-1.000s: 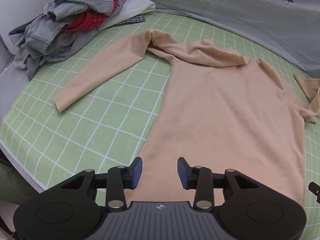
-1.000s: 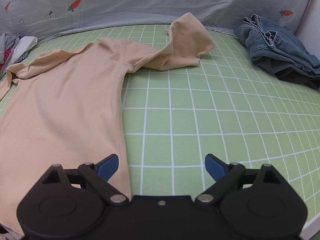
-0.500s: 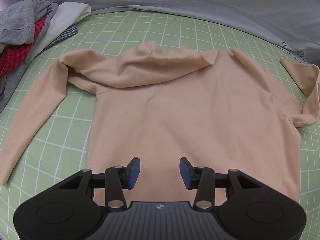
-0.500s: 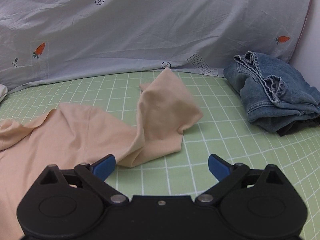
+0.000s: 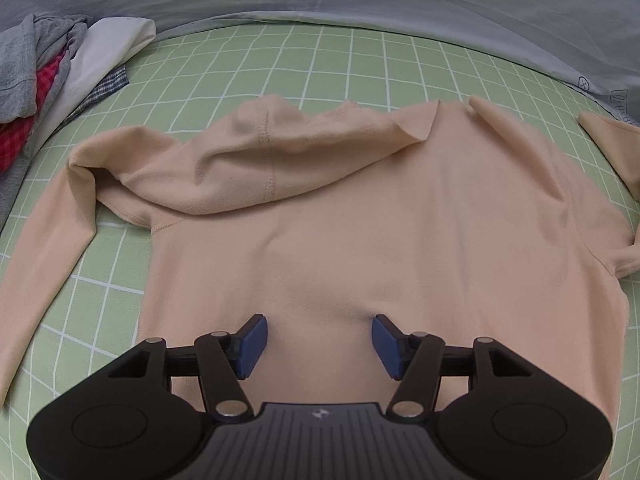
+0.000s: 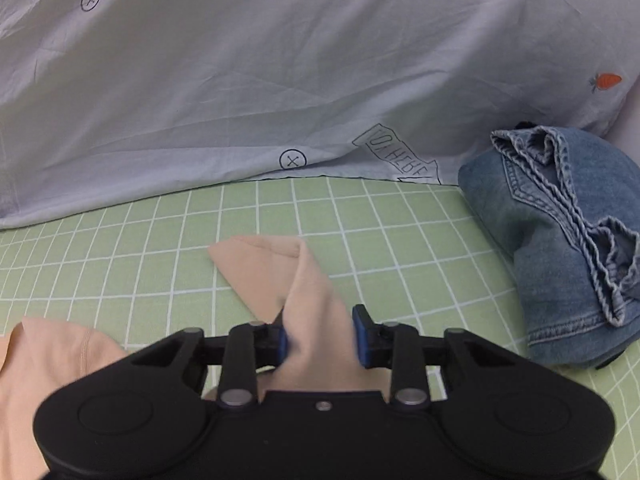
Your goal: Fold clothes
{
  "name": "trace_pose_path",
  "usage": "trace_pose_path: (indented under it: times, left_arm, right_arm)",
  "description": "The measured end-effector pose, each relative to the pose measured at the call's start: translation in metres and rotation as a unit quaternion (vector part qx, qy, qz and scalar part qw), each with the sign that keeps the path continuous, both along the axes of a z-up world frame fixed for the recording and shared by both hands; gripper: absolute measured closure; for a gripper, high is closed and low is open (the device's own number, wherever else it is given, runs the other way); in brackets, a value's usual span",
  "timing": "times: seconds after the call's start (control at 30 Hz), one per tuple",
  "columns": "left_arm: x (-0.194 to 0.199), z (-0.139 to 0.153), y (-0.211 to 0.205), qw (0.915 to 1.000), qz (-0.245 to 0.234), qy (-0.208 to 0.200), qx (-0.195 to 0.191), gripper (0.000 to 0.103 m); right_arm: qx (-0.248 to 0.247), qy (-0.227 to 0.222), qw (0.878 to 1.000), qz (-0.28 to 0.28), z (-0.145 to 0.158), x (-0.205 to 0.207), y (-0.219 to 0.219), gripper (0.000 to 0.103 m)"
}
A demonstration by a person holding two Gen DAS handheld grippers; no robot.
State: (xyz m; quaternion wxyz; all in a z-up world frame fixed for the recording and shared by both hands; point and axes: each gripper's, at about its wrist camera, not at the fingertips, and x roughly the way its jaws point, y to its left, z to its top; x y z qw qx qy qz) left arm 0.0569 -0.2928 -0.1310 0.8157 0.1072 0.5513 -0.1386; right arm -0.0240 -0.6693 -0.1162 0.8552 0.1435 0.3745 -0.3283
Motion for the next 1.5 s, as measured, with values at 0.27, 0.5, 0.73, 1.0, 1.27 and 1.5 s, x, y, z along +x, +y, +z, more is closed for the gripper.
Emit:
trace_pose_path:
  times: [0.27,0.5,0.73,1.0,1.27,1.5]
  left_arm:
    - [-0.015,0.016,0.000,0.9999,-0.011,0.000,-0.008,0.044]
    - [-0.038,0.030,-0.007,0.9992,-0.036,-0.006,-0.016,0.044]
    - [-0.060,0.040,-0.011,0.9978,-0.062,-0.016,-0.019,0.044]
    - [-0.069,0.044,-0.011,0.9976,-0.062,-0.022,-0.022,0.044]
    - [-0.070,0.044,-0.006,0.9983,-0.049,-0.019,-0.027,0.044]
    - [-0.076,0.043,-0.017,0.9964,-0.080,-0.017,-0.025,0.044]
  right_arm:
    - [-0.016,-0.005,0.993,-0.116,-0.006,-0.140,0.040,0.082]
    - [0.056,0.010,0.987,-0.152,-0.035,-0.196,0.063,0.056]
    - [-0.033,0.048,0.995,-0.080,-0.022,-0.161,0.071,0.044]
    - [-0.092,0.092,0.992,0.002,-0.029,-0.133,0.072,0.076]
    - [-0.073,0.015,0.983,-0.166,-0.016,-0.204,0.056,0.097]
    - [0.010,-0.011,0.959,-0.284,-0.037,-0.261,0.047,0.077]
